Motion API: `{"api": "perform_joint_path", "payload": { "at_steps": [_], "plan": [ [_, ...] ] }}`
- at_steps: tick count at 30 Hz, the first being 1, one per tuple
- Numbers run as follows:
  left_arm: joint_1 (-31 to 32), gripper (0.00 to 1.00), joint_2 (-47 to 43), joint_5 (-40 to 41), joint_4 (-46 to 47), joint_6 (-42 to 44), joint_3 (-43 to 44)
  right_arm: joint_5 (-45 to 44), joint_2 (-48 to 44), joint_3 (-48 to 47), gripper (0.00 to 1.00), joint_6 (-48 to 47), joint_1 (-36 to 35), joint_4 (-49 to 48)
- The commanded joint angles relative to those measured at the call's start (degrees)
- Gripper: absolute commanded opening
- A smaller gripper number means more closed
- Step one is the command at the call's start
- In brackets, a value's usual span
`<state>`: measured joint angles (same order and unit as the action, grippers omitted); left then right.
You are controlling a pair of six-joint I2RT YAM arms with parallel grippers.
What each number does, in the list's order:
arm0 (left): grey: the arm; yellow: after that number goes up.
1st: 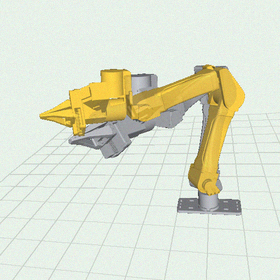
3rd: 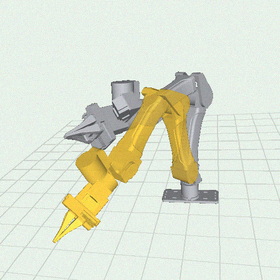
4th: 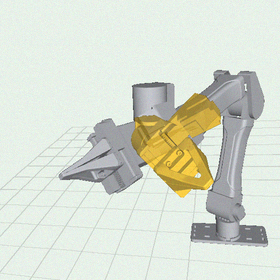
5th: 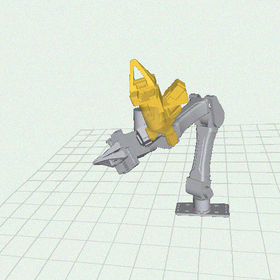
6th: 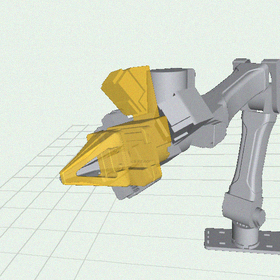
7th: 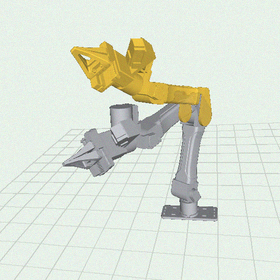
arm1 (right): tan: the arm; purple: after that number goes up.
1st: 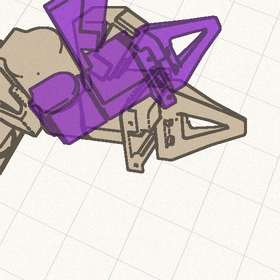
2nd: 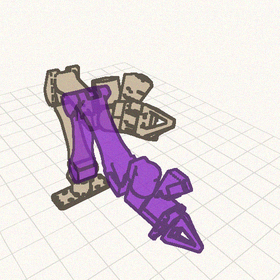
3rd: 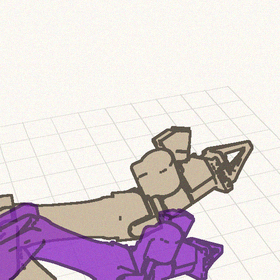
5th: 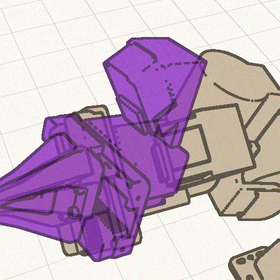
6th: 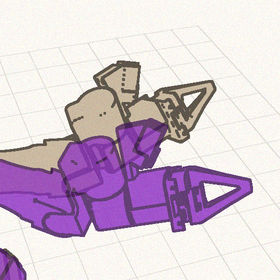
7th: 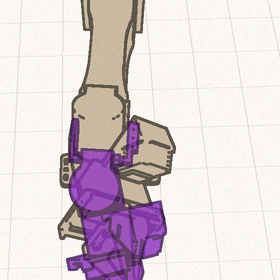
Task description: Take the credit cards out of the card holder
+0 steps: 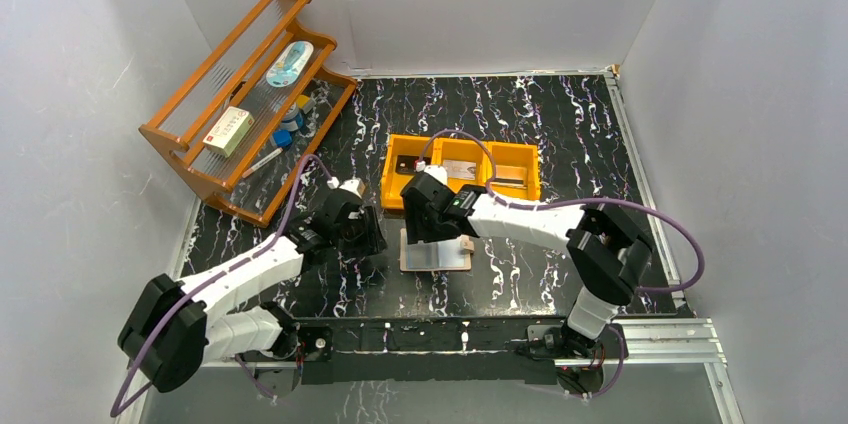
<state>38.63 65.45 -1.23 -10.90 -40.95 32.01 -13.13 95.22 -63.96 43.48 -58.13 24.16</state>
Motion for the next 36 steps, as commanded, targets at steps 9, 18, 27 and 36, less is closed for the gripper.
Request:
{"api": "perform_joint_path", "payload": {
  "at_steps": [9,18,27,36],
  "plan": [
    [0.2,0.48,-6.4,9.4,-1.4,-0.5,-0.9,-4.3,9.4,-7.1,0.70,0.6,-1.9,6.1],
    [0.2,0.48,-3.6,7.9,-1.0,0.7,1.0,-8.0,11.3,-5.7,0.45,2.0,-2.0,9.4],
    [0.2,0.48,-1.9,6.4,-1.1,1.8,2.8,-6.8,9.4,-4.5,0.24,0.9,-1.8,6.5],
    [0.2,0.49,-0.8,-0.3,3.8,2.8,3.9,6.1,1.6,4.1,0.12,-0.6,2.8,-7.6]
  ]
}}
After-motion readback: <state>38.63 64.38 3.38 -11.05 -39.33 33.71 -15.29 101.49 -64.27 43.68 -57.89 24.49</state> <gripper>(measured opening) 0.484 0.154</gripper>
